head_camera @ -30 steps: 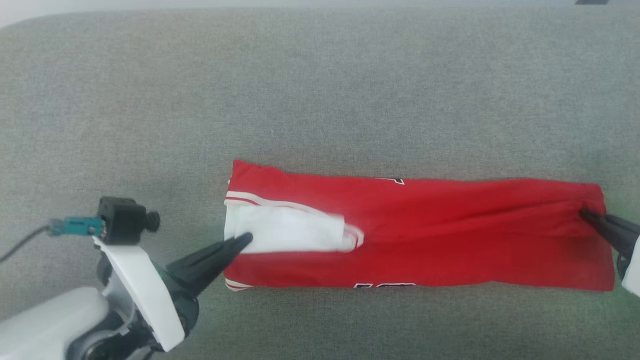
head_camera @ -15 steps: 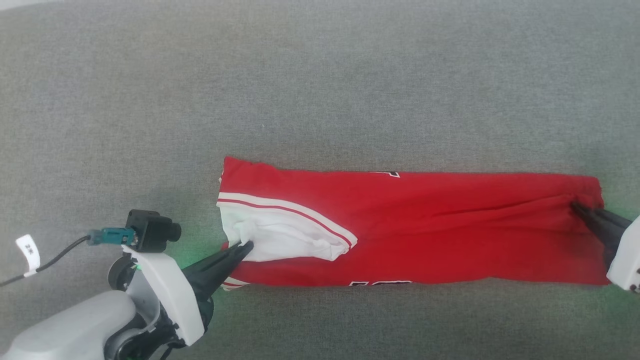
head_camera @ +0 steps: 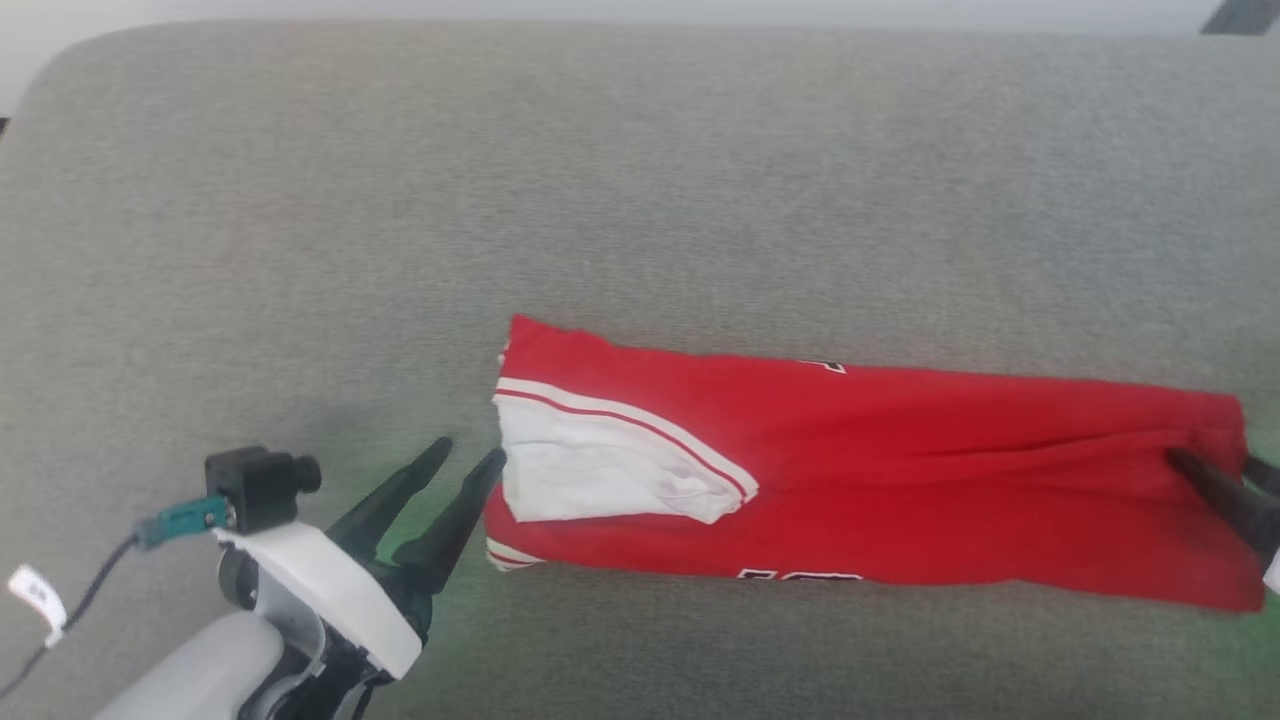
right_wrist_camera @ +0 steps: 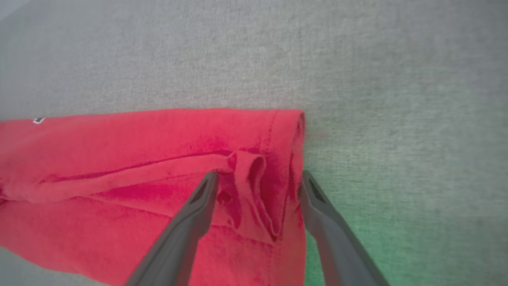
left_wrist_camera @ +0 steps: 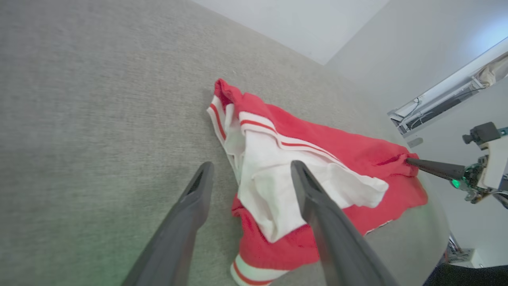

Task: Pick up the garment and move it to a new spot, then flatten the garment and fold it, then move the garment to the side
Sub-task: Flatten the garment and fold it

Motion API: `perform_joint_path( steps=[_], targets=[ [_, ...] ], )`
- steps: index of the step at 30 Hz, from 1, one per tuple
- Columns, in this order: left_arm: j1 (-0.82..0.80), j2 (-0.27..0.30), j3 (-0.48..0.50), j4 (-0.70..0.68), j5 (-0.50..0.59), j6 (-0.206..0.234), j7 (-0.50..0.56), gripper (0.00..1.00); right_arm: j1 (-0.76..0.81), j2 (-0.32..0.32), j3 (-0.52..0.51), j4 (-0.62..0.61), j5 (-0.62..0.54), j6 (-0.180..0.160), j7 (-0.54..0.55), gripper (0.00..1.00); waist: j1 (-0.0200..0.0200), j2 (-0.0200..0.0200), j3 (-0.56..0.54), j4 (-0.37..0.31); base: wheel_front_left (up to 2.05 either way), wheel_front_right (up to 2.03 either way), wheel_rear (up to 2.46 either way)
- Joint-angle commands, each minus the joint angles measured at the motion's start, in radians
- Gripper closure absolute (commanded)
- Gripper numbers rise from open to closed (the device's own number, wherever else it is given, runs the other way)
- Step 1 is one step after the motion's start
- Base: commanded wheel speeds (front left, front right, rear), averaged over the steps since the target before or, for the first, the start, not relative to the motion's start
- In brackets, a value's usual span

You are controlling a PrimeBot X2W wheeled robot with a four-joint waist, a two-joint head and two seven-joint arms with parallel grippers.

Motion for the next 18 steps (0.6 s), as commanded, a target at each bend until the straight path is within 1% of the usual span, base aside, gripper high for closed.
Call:
perform_joint_path(
  steps=[1,5,7,9,11,15,18],
  targets=[
    [0.034,-0.023,0.047,0.015,0.049,-0.001,-0.004,0.0,0.01,0.009,-0.002,0.016,-0.006,0.0,0.013,0.0,0.0,0.0,-0.009,0.019,0.0,0.0,0.0],
    [0.133,-0.123,0.218,0.066,0.176,-0.001,-0.004,0.0,0.014,0.033,-0.023,0.087,-0.022,0.0,0.044,0.0,0.0,0.0,-0.021,0.051,0.0,0.0,0.0],
    [0.169,-0.165,0.286,0.077,0.25,-0.001,-0.004,0.0,0.017,0.039,-0.034,0.124,-0.036,-0.001,0.063,0.0,0.0,0.0,-0.028,0.066,0.0,0.0,0.0],
    [0.194,-0.197,0.36,0.083,0.347,-0.001,-0.004,0.0,0.015,0.05,-0.049,0.155,-0.045,-0.001,0.084,0.0,0.0,0.0,-0.033,0.077,0.0,0.0,0.0],
    [0.222,-0.245,0.44,0.074,0.436,-0.001,-0.004,0.0,0.016,0.062,-0.06,0.179,-0.058,-0.001,0.112,0.0,0.0,0.0,-0.04,0.087,0.0,0.0,0.0],
    [0.263,-0.32,0.597,0.034,0.658,-0.001,-0.004,0.0,0.012,0.096,-0.076,0.213,-0.096,-0.001,0.159,0.0,0.0,0.0,-0.049,0.098,0.0,0.0,0.0],
    [0.289,-0.368,0.671,-0.006,0.813,-0.001,-0.004,0.0,0.005,0.131,-0.083,0.235,-0.126,-0.001,0.199,0.0,0.0,0.0,-0.052,0.1,0.0,0.0,0.0]
  ],
)
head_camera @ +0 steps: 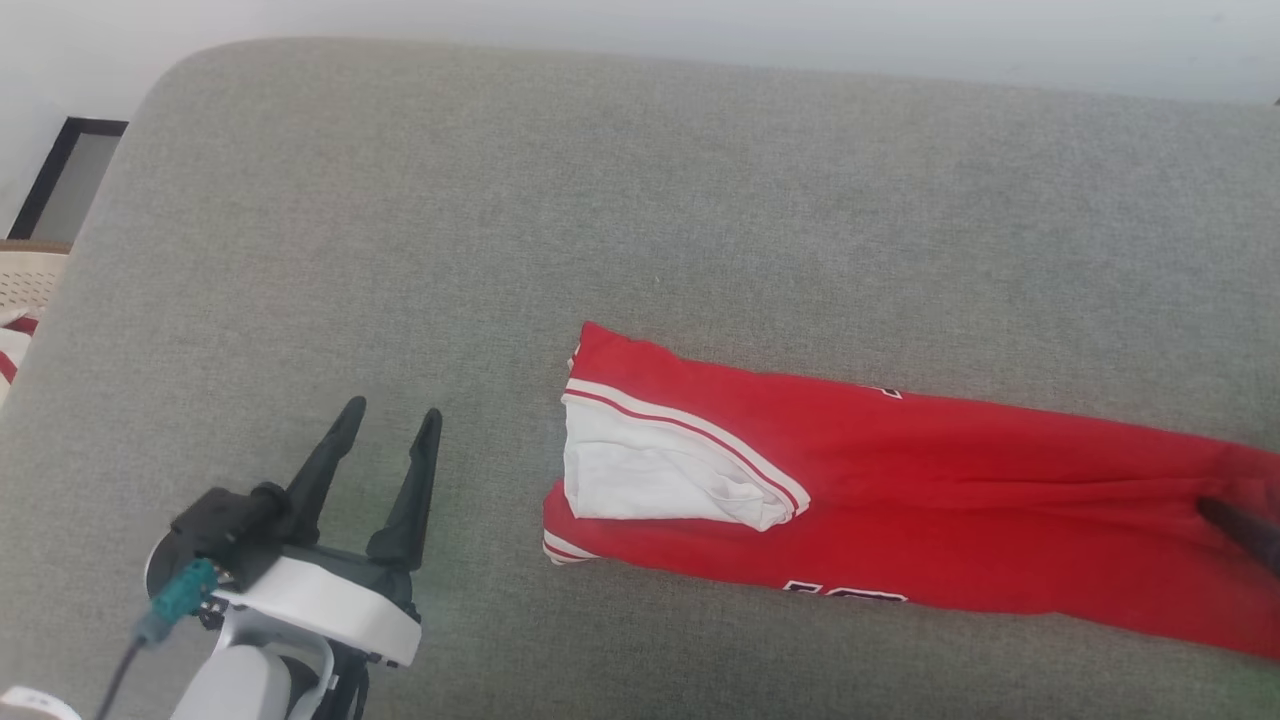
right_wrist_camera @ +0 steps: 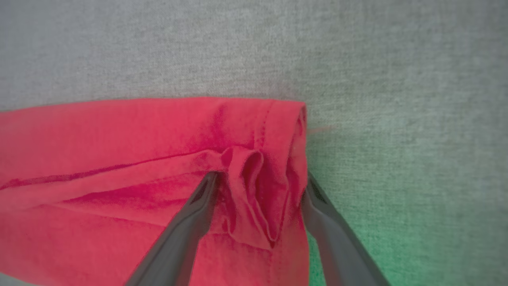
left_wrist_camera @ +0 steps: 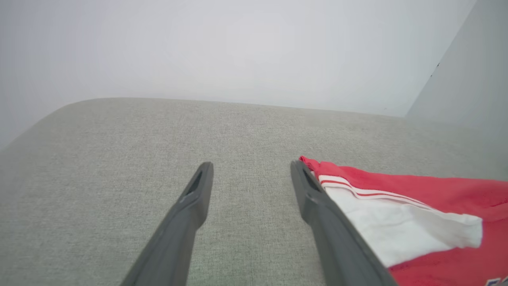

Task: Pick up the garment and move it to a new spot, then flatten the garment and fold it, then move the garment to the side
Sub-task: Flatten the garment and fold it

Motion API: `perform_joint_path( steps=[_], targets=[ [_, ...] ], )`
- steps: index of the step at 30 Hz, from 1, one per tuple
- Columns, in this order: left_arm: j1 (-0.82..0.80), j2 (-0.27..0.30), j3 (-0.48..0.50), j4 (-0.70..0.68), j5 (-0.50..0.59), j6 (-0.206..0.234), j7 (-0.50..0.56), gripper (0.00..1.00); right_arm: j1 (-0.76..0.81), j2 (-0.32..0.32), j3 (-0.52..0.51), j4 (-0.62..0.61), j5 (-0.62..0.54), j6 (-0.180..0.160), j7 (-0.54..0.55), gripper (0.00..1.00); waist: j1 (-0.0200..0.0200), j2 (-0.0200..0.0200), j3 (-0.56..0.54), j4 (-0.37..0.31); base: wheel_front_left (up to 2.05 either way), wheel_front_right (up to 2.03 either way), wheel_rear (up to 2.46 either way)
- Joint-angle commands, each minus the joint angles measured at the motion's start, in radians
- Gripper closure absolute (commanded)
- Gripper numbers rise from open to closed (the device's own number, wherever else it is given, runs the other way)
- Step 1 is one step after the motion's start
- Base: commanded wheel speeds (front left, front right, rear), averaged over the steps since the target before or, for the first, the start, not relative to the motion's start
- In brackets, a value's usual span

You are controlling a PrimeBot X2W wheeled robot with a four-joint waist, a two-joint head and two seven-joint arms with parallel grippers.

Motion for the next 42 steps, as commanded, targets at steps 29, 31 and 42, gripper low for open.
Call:
perform_joint_path(
  steps=[29,31,42],
  targets=[
    [-0.011,-0.095,0.155,-0.154,0.24,-0.002,-0.004,0.0,-0.14,-0.099,-0.407,0.113,-0.316,-0.002,-0.092,1.0,0.0,-0.0001,0.1,-0.13,0.0,0.0,0.0],
    [-0.021,-0.091,0.151,-0.154,0.248,-0.002,-0.004,0.0,-0.158,-0.115,-0.439,0.141,-0.337,-0.002,-0.109,1.0,0.0,-0.0001,0.104,-0.132,0.0,0.0,0.0],
    [0.012,-0.104,0.171,-0.153,0.237,-0.002,-0.004,0.0,-0.115,-0.048,-0.176,-0.064,-0.286,-0.001,-0.041,1.0,0.0,-0.0001,0.052,-0.137,0.0,0.0,0.0]
  ],
)
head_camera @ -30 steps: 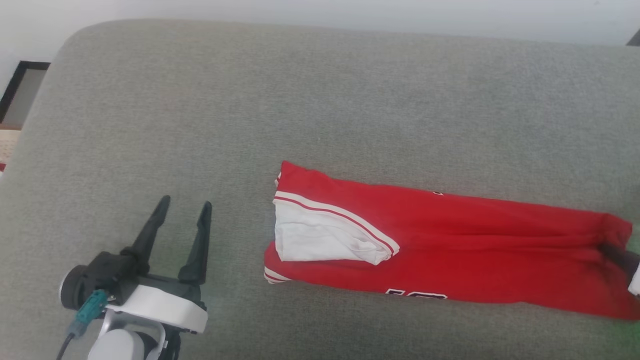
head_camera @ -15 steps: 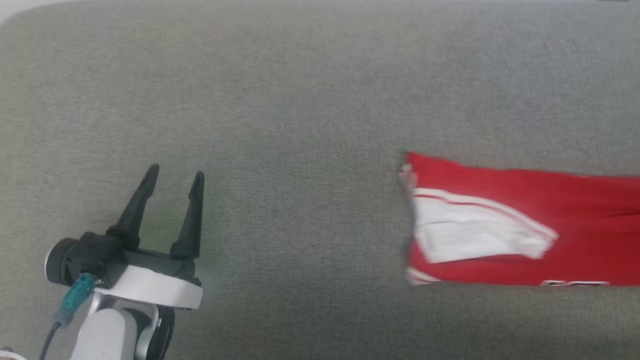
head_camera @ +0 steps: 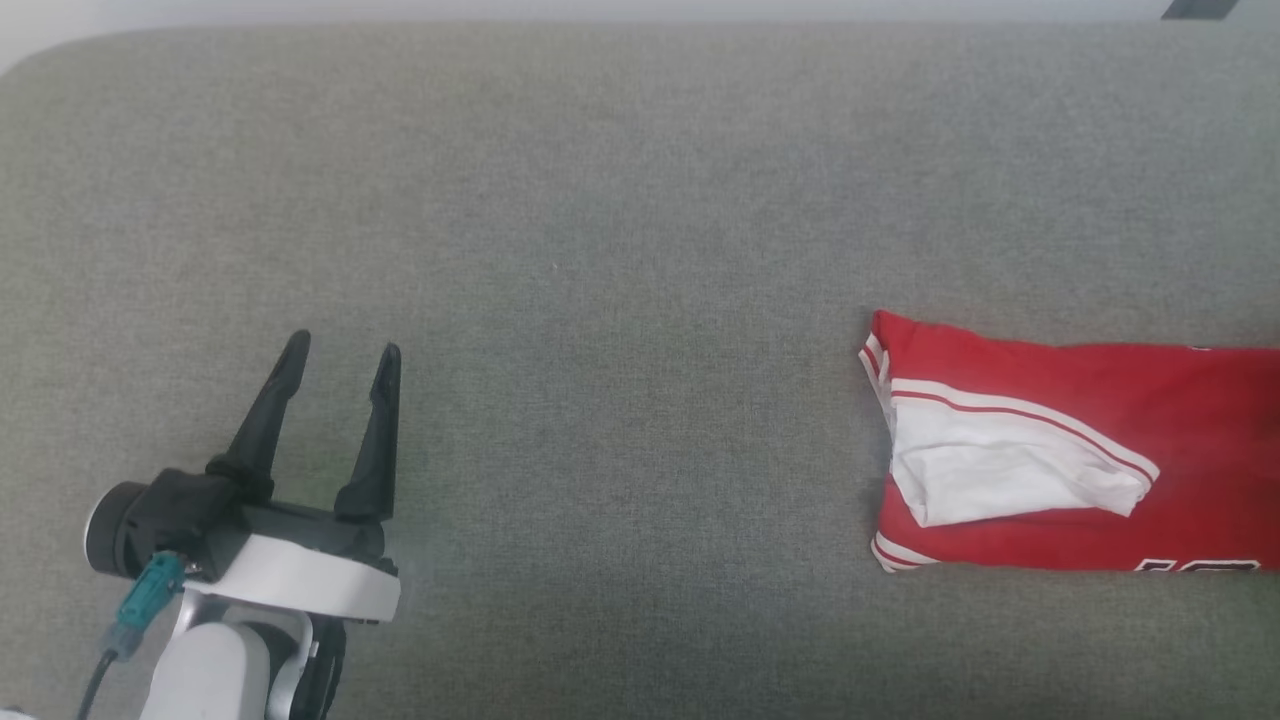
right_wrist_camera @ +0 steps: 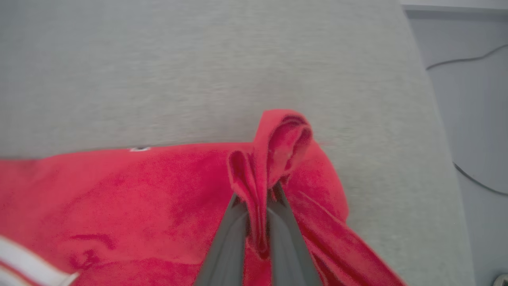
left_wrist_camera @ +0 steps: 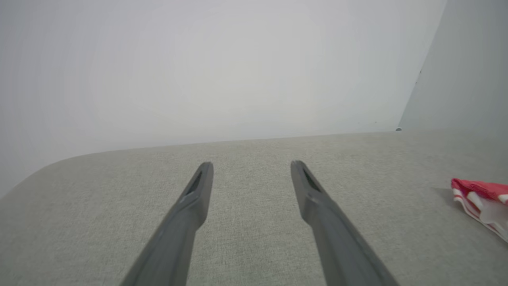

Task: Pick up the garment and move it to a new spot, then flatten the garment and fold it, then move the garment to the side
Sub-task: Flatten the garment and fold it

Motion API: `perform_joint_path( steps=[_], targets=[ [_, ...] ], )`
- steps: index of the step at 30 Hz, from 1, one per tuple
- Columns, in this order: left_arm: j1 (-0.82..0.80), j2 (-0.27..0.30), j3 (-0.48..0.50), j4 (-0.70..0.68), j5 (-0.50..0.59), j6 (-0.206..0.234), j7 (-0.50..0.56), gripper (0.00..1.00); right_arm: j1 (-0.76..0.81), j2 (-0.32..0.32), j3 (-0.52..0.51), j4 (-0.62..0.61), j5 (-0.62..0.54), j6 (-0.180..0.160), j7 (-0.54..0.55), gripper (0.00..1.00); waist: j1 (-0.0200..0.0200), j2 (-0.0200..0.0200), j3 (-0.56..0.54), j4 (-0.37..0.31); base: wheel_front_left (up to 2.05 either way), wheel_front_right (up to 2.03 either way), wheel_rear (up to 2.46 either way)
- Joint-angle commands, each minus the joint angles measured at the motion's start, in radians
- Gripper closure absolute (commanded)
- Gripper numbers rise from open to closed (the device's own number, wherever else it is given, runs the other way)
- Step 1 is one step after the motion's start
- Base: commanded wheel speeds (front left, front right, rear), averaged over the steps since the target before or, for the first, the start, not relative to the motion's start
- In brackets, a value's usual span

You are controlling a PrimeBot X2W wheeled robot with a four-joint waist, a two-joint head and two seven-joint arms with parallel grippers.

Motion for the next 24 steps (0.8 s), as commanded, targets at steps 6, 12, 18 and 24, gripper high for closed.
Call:
perform_joint_path(
  steps=[6,12,18,24],
  targets=[
    [0.027,-0.004,-0.006,0.001,-0.005,-0.002,-0.004,0.0,0.046,0.068,0.2,-0.269,0.069,0.0,0.085,1.0,0.0,0.0,-0.036,0.014,0.0,0.0,0.0],
    [0.031,-0.018,-0.02,-0.008,-0.008,-0.002,-0.004,0.0,0.034,0.119,0.339,-0.426,0.072,0.0,0.142,1.0,0.0,0.0,-0.05,0.045,0.0,0.0,0.0],
    [0.03,-0.029,-0.041,0.001,-0.003,-0.002,-0.004,0.0,0.012,0.156,0.419,-0.44,0.065,0.0,0.157,1.0,0.0,0.0,-0.055,0.081,0.0,0.0,0.0],
    [0.011,-0.033,-0.046,0.015,-0.018,-0.002,-0.004,0.0,0.008,0.161,0.455,-0.372,0.047,0.0,0.136,1.0,0.0,0.0,-0.052,0.105,0.0,0.0,0.0]
  ],
)
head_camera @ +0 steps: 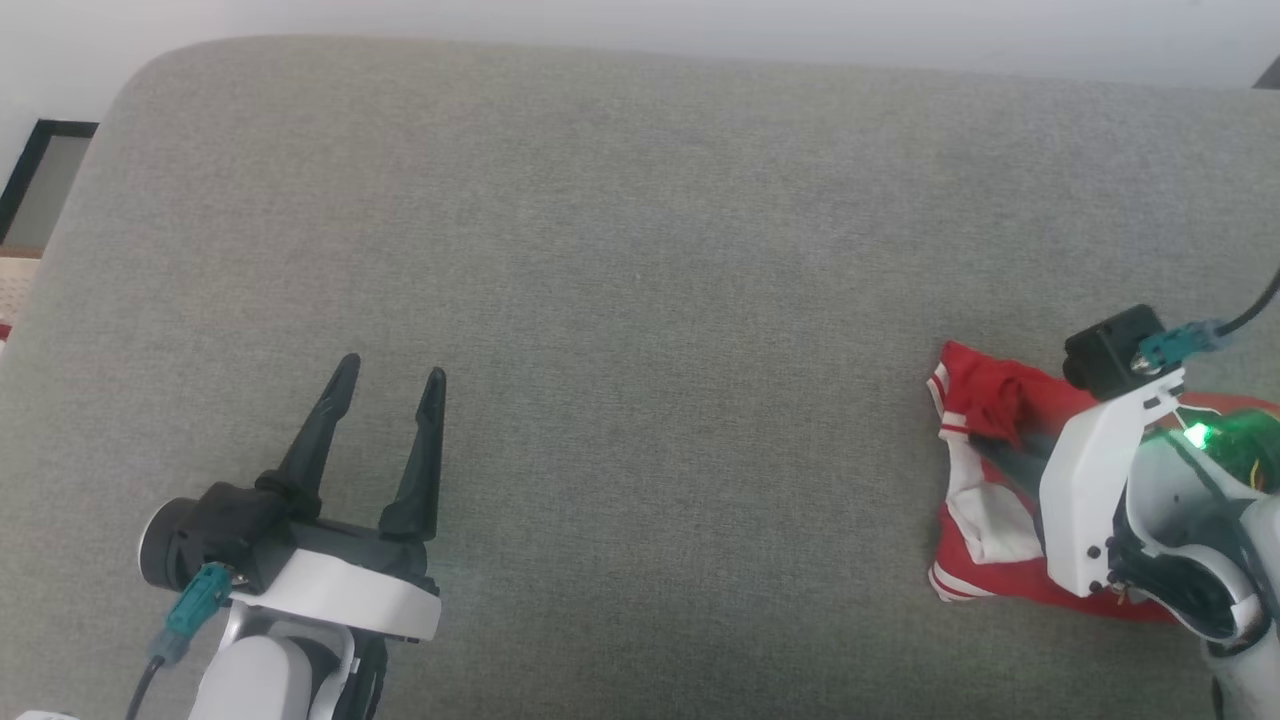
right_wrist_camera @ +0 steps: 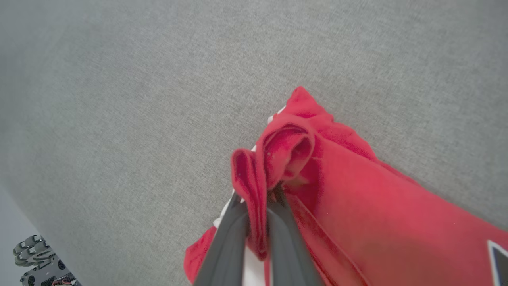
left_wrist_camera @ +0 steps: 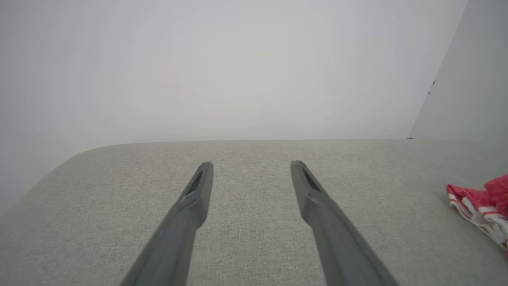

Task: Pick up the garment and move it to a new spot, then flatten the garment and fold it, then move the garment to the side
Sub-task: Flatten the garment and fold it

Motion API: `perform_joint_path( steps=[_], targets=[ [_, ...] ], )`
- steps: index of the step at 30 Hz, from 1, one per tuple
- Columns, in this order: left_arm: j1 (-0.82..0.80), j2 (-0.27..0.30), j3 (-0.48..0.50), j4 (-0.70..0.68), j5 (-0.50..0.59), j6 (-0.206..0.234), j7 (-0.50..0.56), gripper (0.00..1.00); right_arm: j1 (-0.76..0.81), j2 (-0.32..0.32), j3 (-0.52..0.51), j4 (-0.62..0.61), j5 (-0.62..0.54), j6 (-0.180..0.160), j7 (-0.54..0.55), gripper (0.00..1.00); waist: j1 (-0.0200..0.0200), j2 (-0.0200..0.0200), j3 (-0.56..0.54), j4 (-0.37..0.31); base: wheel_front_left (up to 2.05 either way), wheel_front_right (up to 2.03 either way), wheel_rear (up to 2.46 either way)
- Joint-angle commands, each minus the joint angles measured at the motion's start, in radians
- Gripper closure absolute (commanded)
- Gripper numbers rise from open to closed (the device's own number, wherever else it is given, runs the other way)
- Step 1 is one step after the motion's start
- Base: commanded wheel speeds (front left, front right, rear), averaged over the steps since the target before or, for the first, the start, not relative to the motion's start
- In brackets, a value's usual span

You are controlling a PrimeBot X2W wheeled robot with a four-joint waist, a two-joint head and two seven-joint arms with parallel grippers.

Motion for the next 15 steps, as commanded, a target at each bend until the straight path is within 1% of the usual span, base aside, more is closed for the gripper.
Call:
perform_joint_path(
  steps=[1,4,5,6,7,12,15],
  targets=[
    [-0.012,-0.003,-0.001,0.003,-0.006,-0.002,-0.004,0.0,-0.005,-0.001,0.006,0.012,-0.008,0.0,-0.01,1.0,0.0,-0.0001,0.0,0.004,0.0,0.0,0.0],
    [-0.015,-0.003,-0.002,0.01,-0.006,-0.002,-0.004,0.0,-0.002,0.001,0.01,0.046,0.002,0.0,-0.034,1.0,0.0,-0.0001,-0.003,0.007,0.0,0.0,0.0],
    [-0.013,-0.002,0.0,0.012,-0.007,-0.002,-0.004,0.0,-0.003,0.004,0.01,0.054,0.005,0.0,-0.045,0.84,0.0,-0.0001,-0.006,0.006,0.0,0.0,0.0],
    [-0.009,-0.001,0.003,0.015,-0.007,-0.002,-0.004,0.0,-0.003,0.007,0.009,0.059,0.011,0.0,-0.055,0.36,0.0,-0.0001,-0.011,0.003,0.0,0.0,0.0],
    [-0.001,0.0,0.007,0.021,-0.011,-0.002,-0.004,0.0,-0.001,0.01,0.006,0.064,0.018,0.0,-0.067,0.0,0.0,-0.0001,-0.017,-0.001,0.0,0.0,0.0],
    [0.026,0.011,0.021,0.043,-0.023,-0.002,-0.004,0.0,-0.002,-0.001,-0.009,0.078,0.051,0.0,-0.117,0.0,0.0,-0.0001,-0.051,-0.03,0.0,0.0,0.0],
    [0.039,0.016,0.028,0.056,-0.031,-0.002,-0.004,0.0,-0.011,-0.009,-0.013,0.08,0.081,0.0,-0.174,0.0,0.0,-0.0001,-0.074,-0.052,0.0,0.0,0.0]
  ],
)
